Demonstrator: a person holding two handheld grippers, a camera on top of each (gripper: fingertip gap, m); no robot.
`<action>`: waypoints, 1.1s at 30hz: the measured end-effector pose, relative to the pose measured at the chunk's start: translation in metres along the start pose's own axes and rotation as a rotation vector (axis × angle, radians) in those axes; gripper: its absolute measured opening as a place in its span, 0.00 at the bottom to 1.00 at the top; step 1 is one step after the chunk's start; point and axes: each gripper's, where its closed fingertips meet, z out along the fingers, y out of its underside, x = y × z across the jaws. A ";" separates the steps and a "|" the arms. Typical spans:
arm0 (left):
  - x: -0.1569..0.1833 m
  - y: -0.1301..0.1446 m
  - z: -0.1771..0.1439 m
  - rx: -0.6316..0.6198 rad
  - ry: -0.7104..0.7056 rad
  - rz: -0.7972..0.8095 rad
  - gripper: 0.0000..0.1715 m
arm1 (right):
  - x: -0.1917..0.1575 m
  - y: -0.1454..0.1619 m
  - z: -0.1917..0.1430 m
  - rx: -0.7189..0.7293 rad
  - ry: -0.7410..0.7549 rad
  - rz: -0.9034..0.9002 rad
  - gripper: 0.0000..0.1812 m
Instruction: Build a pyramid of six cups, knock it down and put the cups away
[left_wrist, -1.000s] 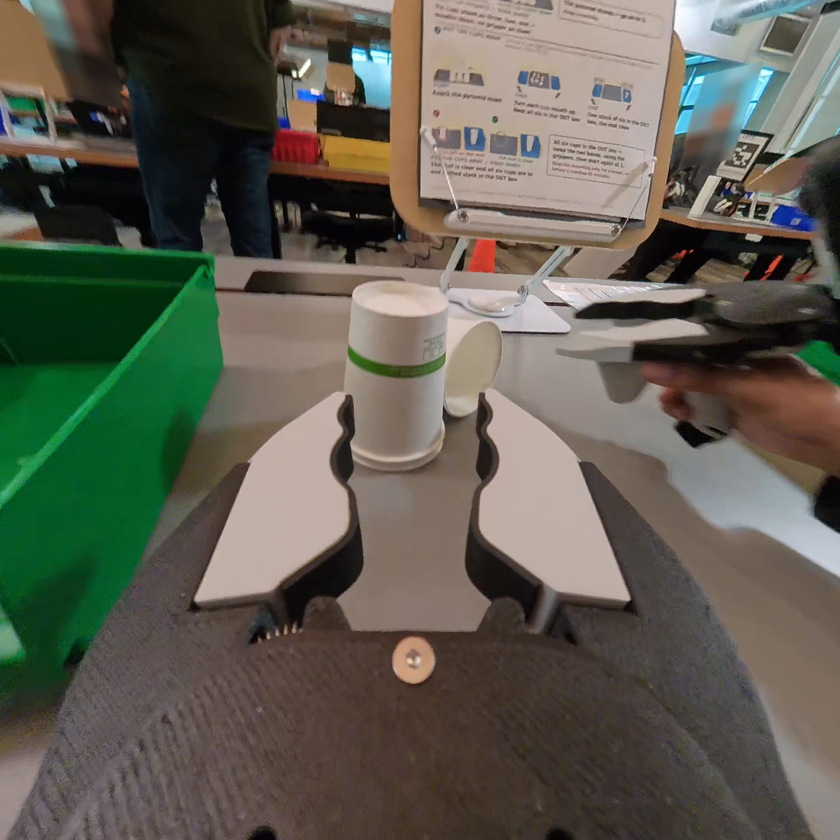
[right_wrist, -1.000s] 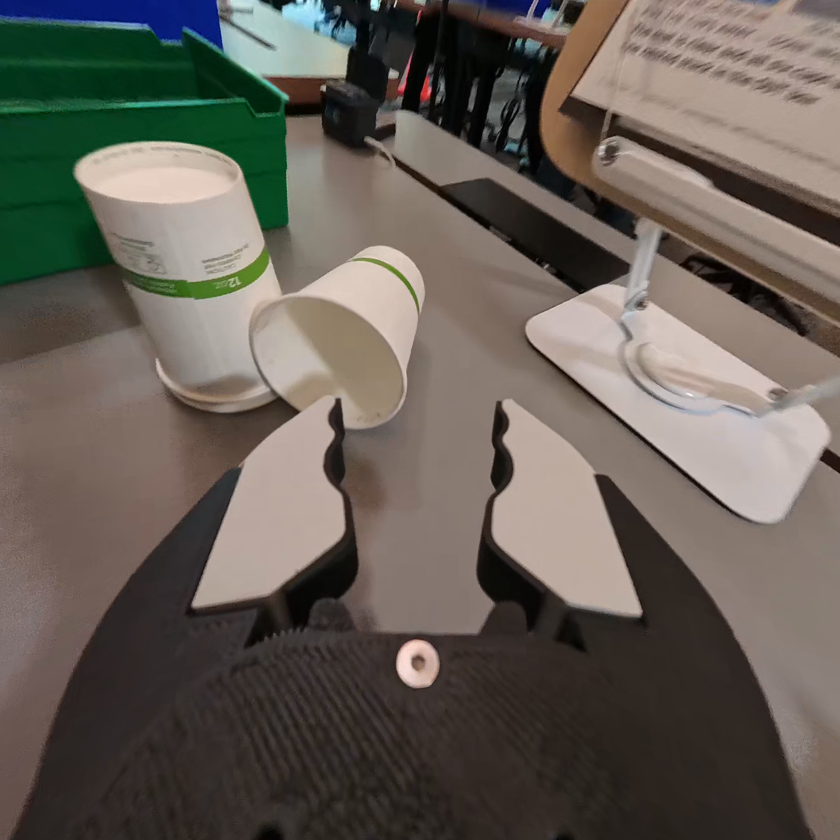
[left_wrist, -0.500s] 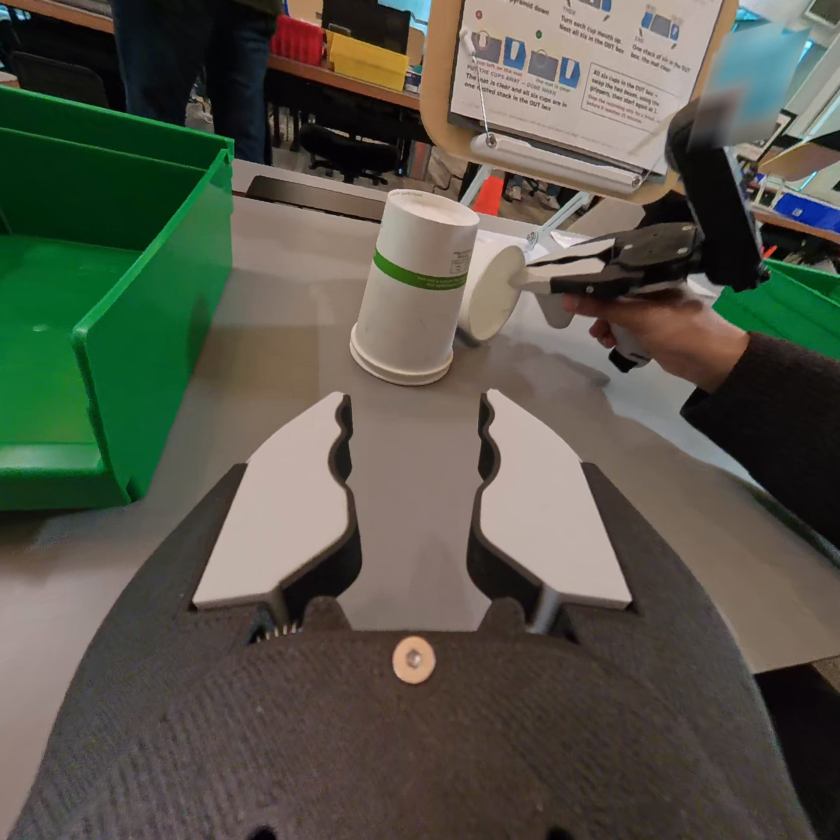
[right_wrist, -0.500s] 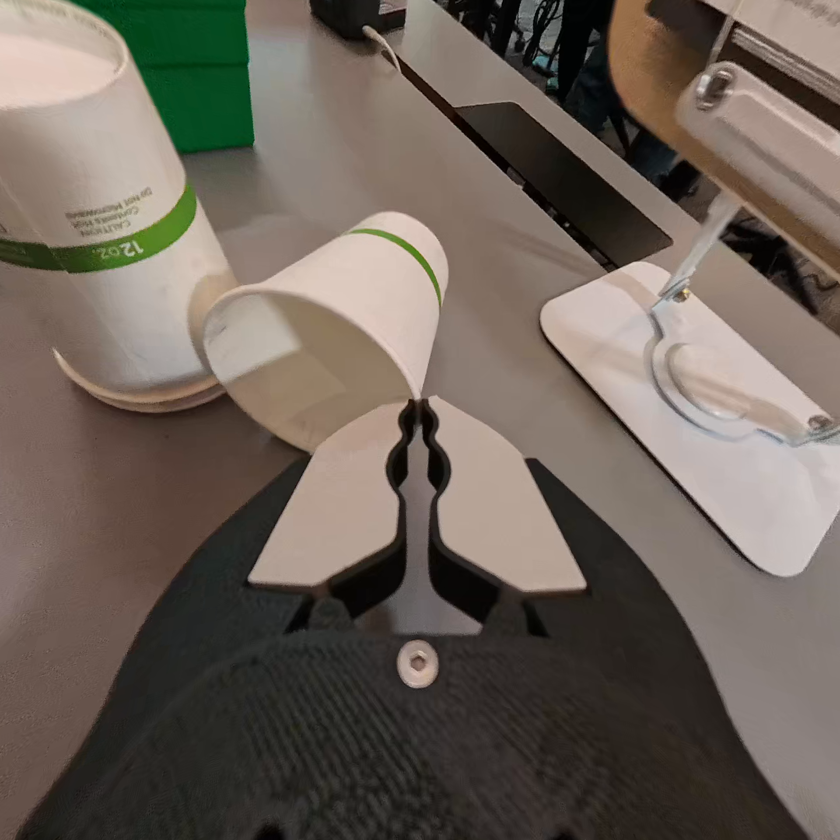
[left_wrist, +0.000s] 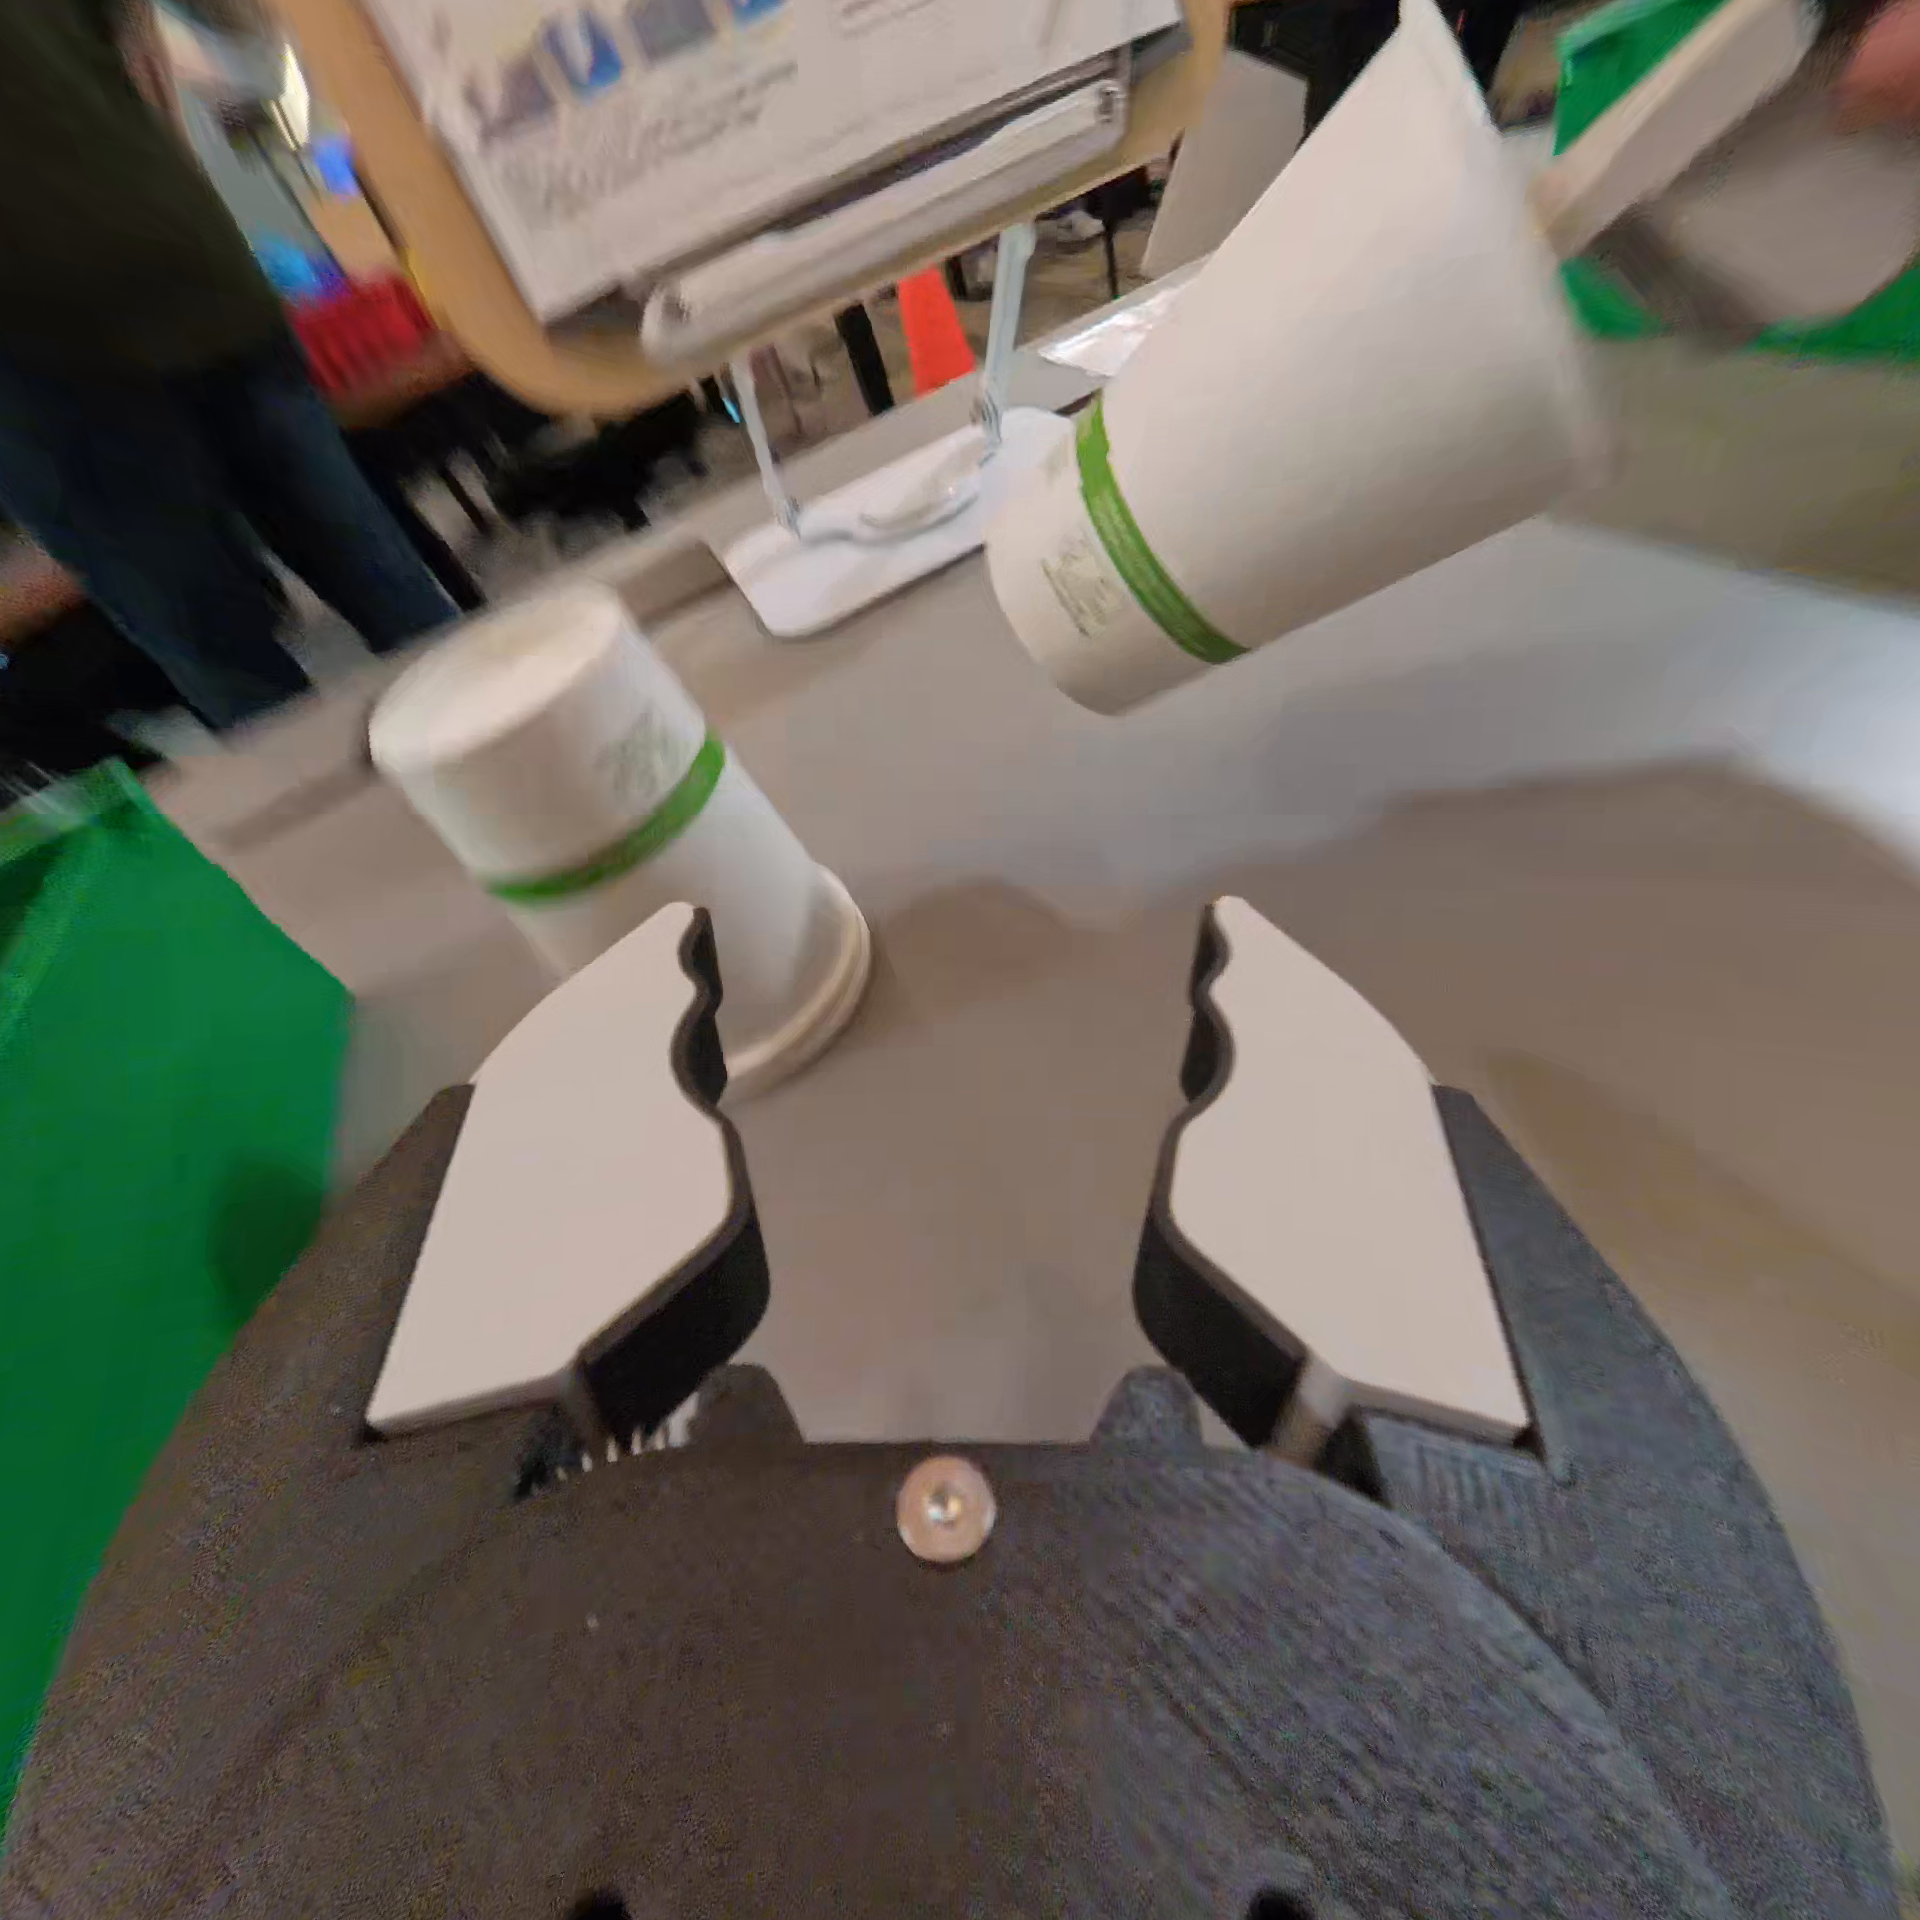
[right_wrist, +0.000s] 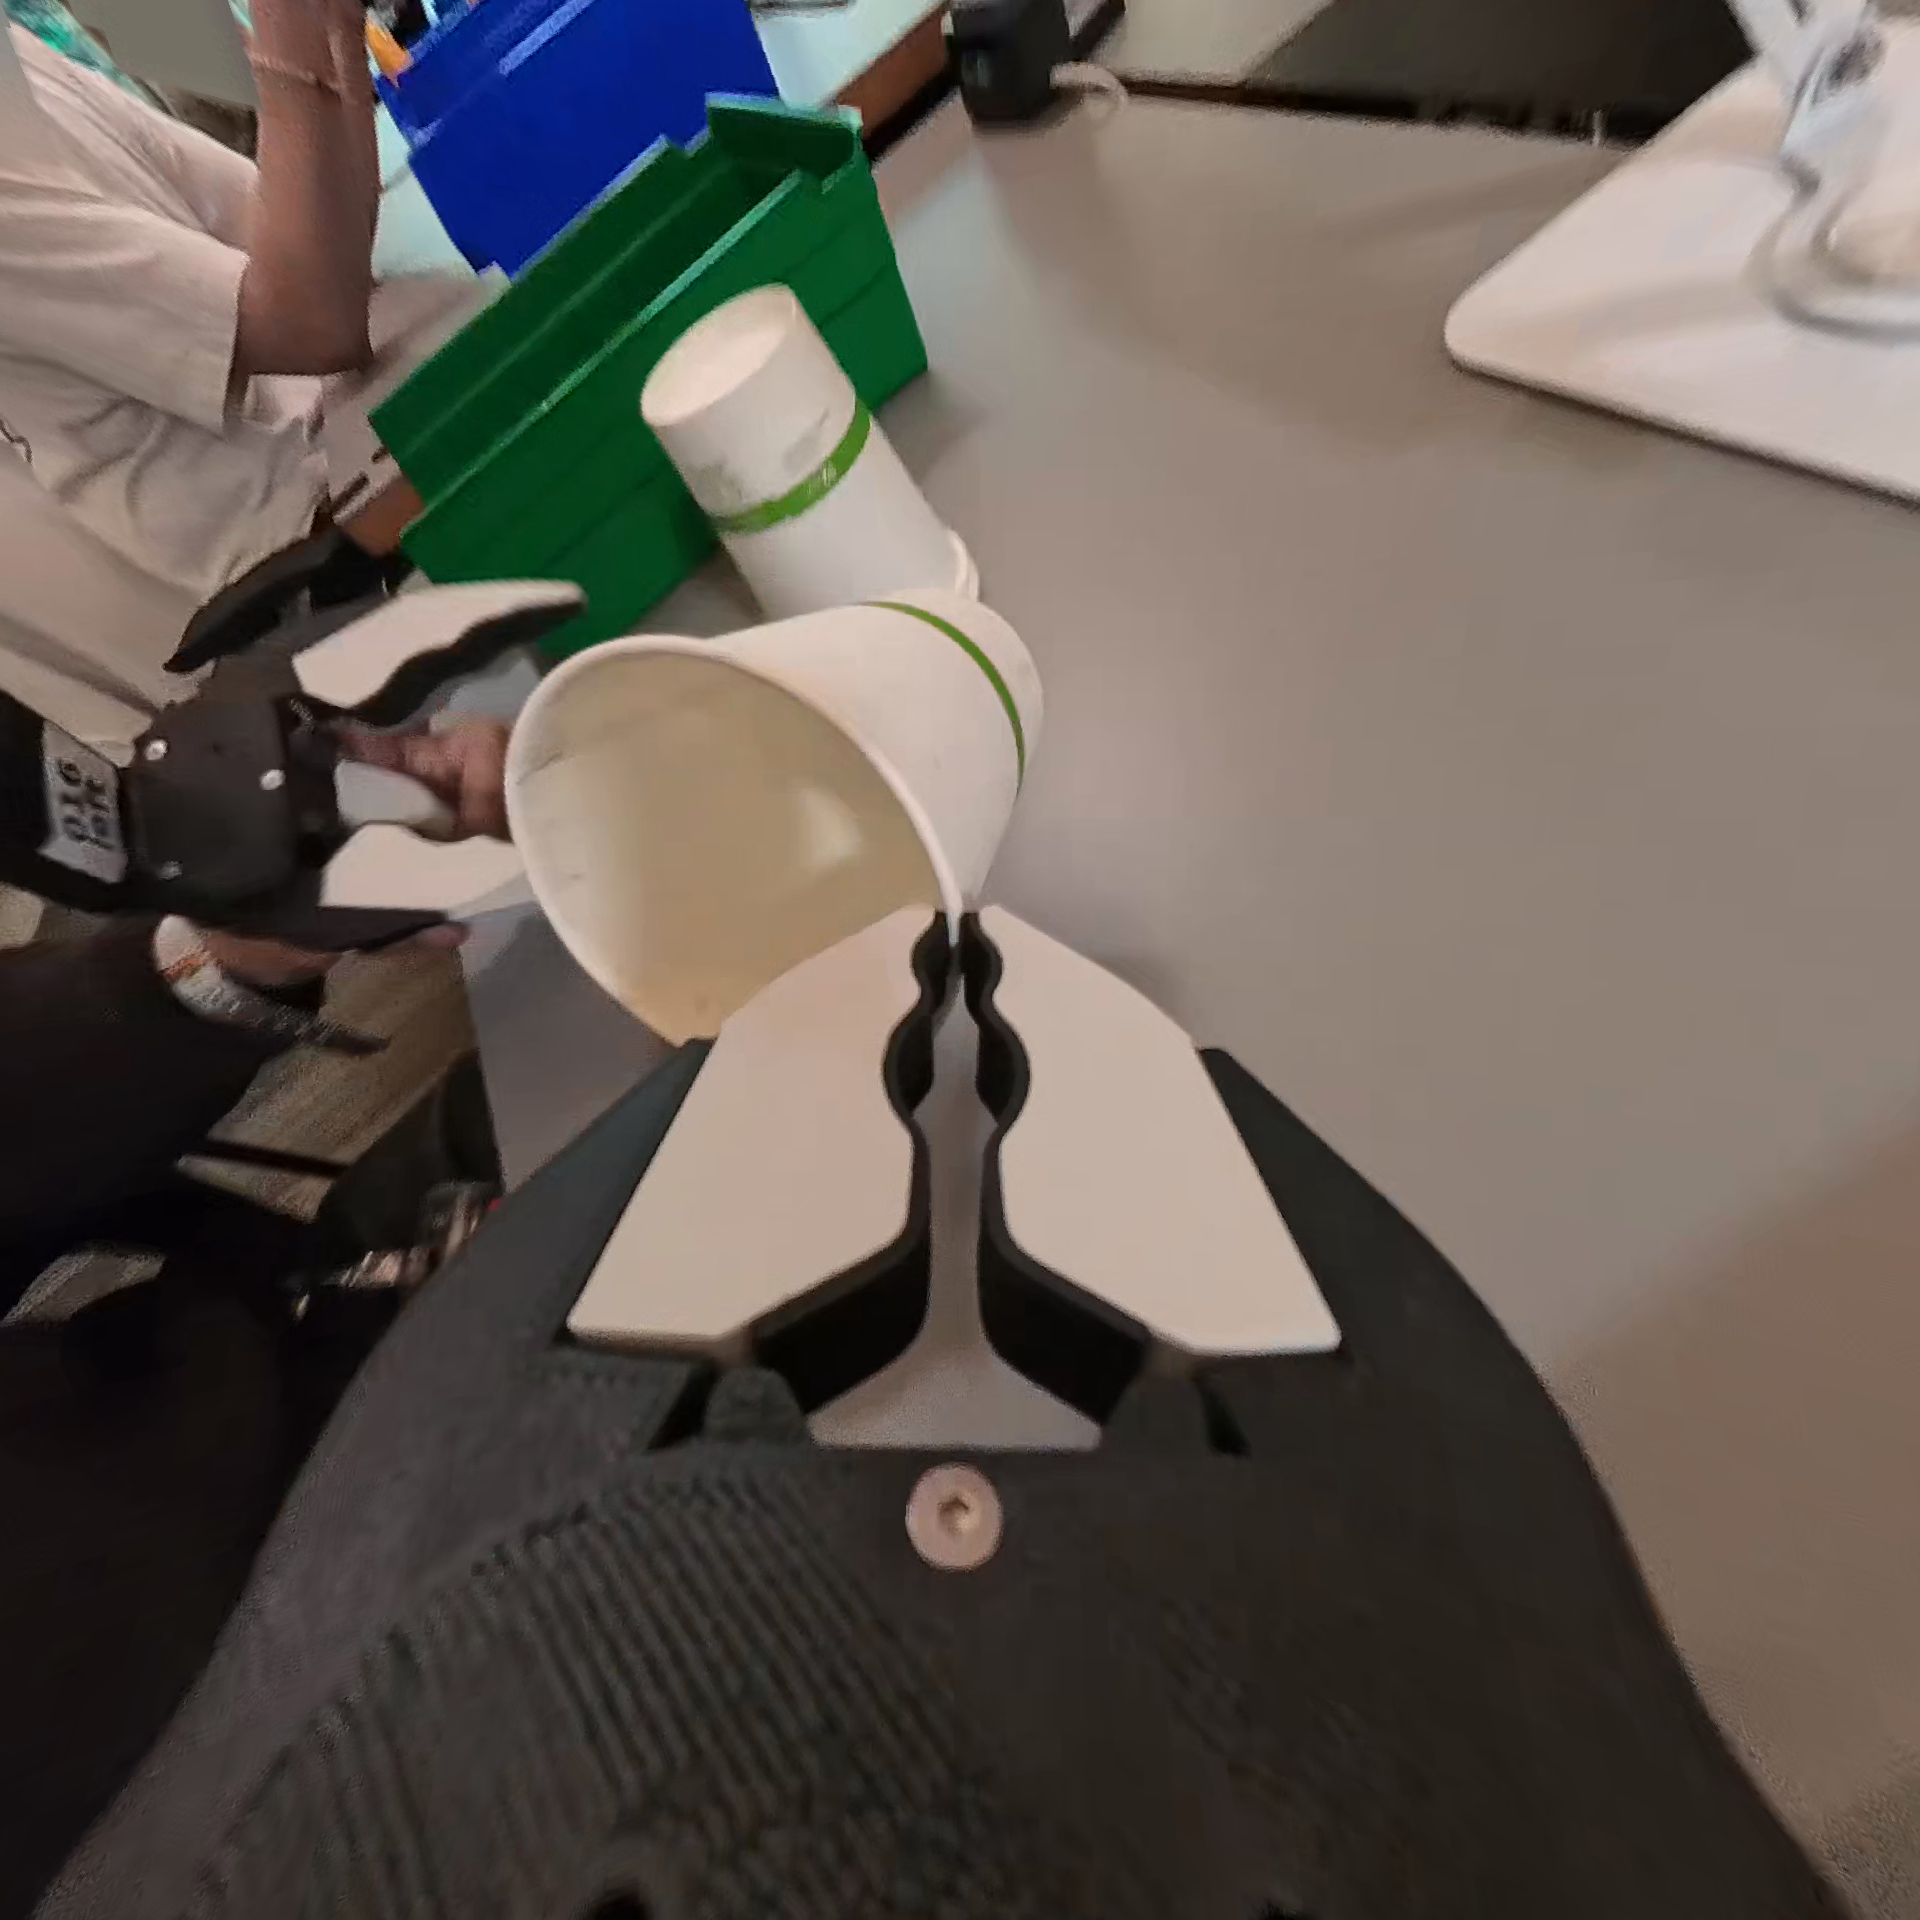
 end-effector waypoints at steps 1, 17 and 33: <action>0.009 -0.007 0.007 0.023 -0.012 0.119 0.52 | -0.002 0.008 -0.011 -0.030 0.005 0.012 0.01; 0.164 -0.076 0.034 0.255 0.548 0.120 0.50 | -0.058 0.013 -0.088 0.187 -0.142 0.040 0.44; 0.160 -0.093 -0.007 0.224 0.944 -0.339 0.50 | -0.126 0.005 -0.019 0.277 -0.252 -0.280 0.52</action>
